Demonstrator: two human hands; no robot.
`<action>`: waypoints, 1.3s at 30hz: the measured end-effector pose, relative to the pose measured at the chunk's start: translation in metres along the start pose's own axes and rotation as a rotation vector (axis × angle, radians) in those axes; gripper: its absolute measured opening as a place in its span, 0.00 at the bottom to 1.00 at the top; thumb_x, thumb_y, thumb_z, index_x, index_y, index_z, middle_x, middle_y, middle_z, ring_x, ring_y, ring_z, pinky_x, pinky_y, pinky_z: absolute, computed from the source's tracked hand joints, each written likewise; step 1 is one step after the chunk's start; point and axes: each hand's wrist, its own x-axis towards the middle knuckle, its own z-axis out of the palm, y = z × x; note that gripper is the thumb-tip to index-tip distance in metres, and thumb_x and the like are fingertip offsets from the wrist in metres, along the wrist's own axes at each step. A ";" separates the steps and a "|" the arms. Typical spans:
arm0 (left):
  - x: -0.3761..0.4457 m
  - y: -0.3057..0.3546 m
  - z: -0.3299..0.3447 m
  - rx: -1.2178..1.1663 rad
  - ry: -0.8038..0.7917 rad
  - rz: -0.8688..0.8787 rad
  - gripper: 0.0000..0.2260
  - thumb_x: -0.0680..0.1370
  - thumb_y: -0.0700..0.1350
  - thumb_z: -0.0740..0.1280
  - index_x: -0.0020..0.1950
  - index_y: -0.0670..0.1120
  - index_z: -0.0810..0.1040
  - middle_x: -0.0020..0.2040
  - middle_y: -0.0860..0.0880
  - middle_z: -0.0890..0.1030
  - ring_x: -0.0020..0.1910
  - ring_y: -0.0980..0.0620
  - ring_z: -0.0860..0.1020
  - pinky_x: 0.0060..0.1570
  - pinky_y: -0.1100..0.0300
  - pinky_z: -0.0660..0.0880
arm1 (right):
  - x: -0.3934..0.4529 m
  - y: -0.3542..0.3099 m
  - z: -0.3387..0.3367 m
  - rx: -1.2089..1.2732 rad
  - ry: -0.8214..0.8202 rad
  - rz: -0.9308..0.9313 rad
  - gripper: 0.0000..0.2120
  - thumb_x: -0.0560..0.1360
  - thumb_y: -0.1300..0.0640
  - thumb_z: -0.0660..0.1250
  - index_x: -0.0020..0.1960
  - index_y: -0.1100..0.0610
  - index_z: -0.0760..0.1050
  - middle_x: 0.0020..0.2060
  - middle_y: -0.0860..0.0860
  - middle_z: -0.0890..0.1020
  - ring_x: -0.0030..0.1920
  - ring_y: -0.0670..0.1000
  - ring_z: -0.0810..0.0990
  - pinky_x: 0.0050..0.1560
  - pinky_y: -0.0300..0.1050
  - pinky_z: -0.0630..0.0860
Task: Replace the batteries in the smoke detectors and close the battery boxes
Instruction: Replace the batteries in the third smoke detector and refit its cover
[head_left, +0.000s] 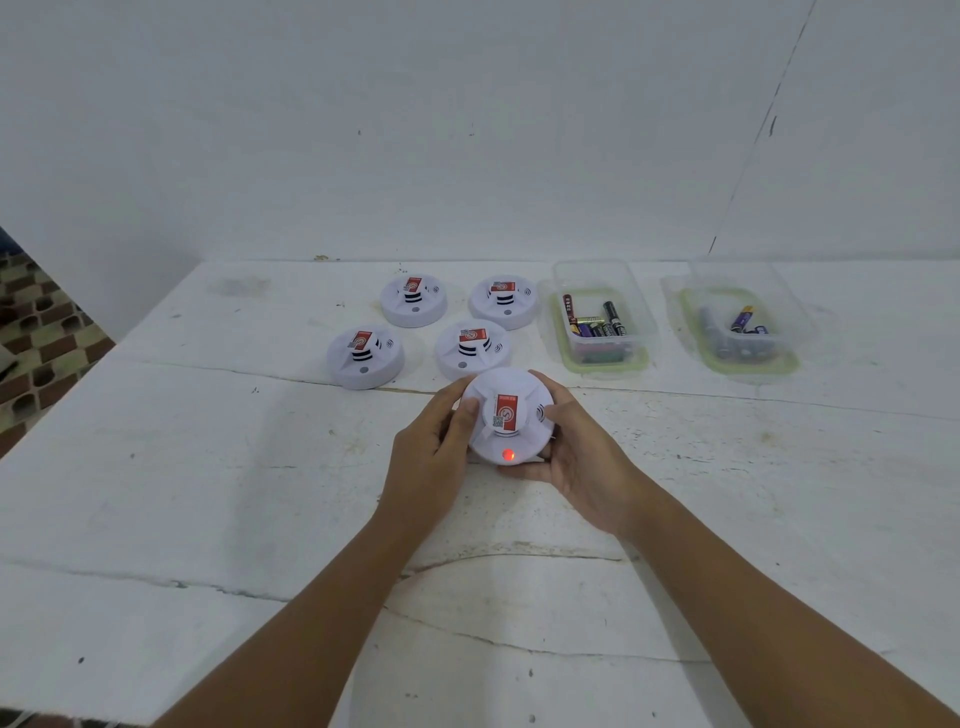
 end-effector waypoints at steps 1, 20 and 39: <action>0.000 0.000 0.000 0.000 0.001 -0.001 0.14 0.87 0.52 0.60 0.71 0.57 0.79 0.59 0.64 0.84 0.60 0.65 0.79 0.54 0.73 0.75 | 0.000 0.000 0.000 -0.002 -0.002 0.003 0.25 0.77 0.52 0.61 0.74 0.46 0.70 0.64 0.52 0.84 0.61 0.59 0.84 0.55 0.57 0.83; 0.001 -0.002 0.000 0.030 -0.005 0.009 0.15 0.87 0.53 0.60 0.71 0.56 0.78 0.60 0.61 0.84 0.60 0.64 0.80 0.56 0.70 0.76 | -0.002 -0.002 0.002 -0.017 0.010 0.007 0.19 0.85 0.56 0.57 0.74 0.46 0.70 0.62 0.51 0.85 0.61 0.59 0.84 0.55 0.57 0.83; 0.000 0.001 0.000 0.019 0.000 0.011 0.14 0.87 0.51 0.60 0.70 0.56 0.79 0.59 0.64 0.84 0.60 0.65 0.80 0.54 0.73 0.74 | -0.002 -0.004 0.004 -0.011 0.009 0.007 0.19 0.86 0.59 0.54 0.74 0.47 0.70 0.60 0.50 0.86 0.59 0.57 0.85 0.55 0.57 0.83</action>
